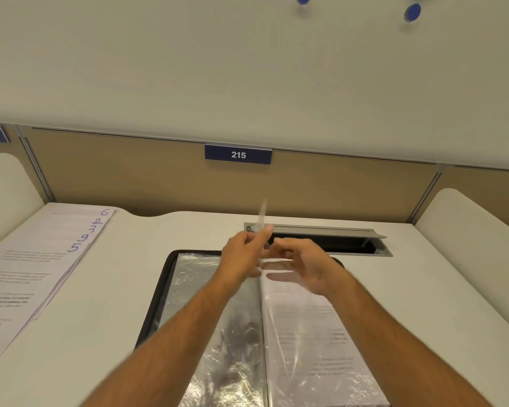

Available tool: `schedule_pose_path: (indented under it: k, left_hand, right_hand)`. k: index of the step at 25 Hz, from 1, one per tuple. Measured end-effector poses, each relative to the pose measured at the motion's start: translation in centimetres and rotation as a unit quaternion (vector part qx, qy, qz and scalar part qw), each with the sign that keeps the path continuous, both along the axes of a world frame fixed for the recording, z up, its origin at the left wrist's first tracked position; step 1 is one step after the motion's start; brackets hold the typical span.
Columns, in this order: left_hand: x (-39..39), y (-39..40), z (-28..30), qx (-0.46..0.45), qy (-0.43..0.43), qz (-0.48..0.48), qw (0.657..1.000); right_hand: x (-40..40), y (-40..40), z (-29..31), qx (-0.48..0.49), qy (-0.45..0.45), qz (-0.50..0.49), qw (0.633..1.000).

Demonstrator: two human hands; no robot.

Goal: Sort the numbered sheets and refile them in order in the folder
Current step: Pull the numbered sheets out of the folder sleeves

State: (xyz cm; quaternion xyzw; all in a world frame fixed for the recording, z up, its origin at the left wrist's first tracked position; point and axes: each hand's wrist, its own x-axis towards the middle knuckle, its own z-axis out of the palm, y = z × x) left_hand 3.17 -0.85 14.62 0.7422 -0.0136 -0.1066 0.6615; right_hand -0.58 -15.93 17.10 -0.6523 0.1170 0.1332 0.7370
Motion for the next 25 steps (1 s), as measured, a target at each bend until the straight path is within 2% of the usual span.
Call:
schedule_pose_path:
  k: [3,6,8,9,12,14,16,18,19,23,25]
  left_hand:
    - [1.3,1.6,1.2,0.085,-0.03,0.053,0.995]
    - [2.5,4.8,0.4,0.101,-0.008,0.085,0.991]
    - [3.2,7.3,-0.5,0.123,0.002,0.111,0.986]
    - [3.5,8.6,-1.1,0.14,0.011,0.116,0.983]
    - [4.1,11.7,-3.5,0.214,0.026,0.112,0.97]
    - [4.3,13.1,-5.3,0.289,0.013,0.094,0.953]
    - [4.1,13.7,-6.9,0.339,0.009,0.077,0.937]
    - [3.8,14.0,-8.5,0.375,0.004,0.07,0.925]
    - [3.7,14.0,-9.2,0.396,0.003,0.064,0.916]
    - [3.2,13.7,-10.8,0.5,0.011,0.026,0.866]
    - [3.3,13.3,-10.9,0.555,-0.014,0.02,0.831]
  right_hand:
    - [0.4,2.5,-0.7,0.056,0.002,0.027,0.998]
    - [0.5,3.3,-2.3,0.054,0.002,0.003,0.999]
    - [0.7,3.2,-3.9,-0.012,-0.016,-0.04,0.999]
    - [0.8,3.0,-5.1,-0.084,-0.03,-0.057,0.994]
    - [0.2,2.0,-8.7,-0.34,-0.065,-0.056,0.937]
    - [-0.6,0.9,-11.3,-0.486,-0.08,0.004,0.87]
    - [-1.2,-0.4,-13.7,-0.588,-0.064,0.084,0.802]
    - [-1.7,-1.4,-15.8,-0.647,-0.043,0.131,0.75]
    - [-2.0,-1.9,-16.6,-0.66,-0.037,0.136,0.738]
    - [-2.2,-2.8,-18.1,-0.68,-0.029,0.133,0.72]
    - [-2.2,-3.0,-18.2,-0.68,-0.034,0.122,0.722]
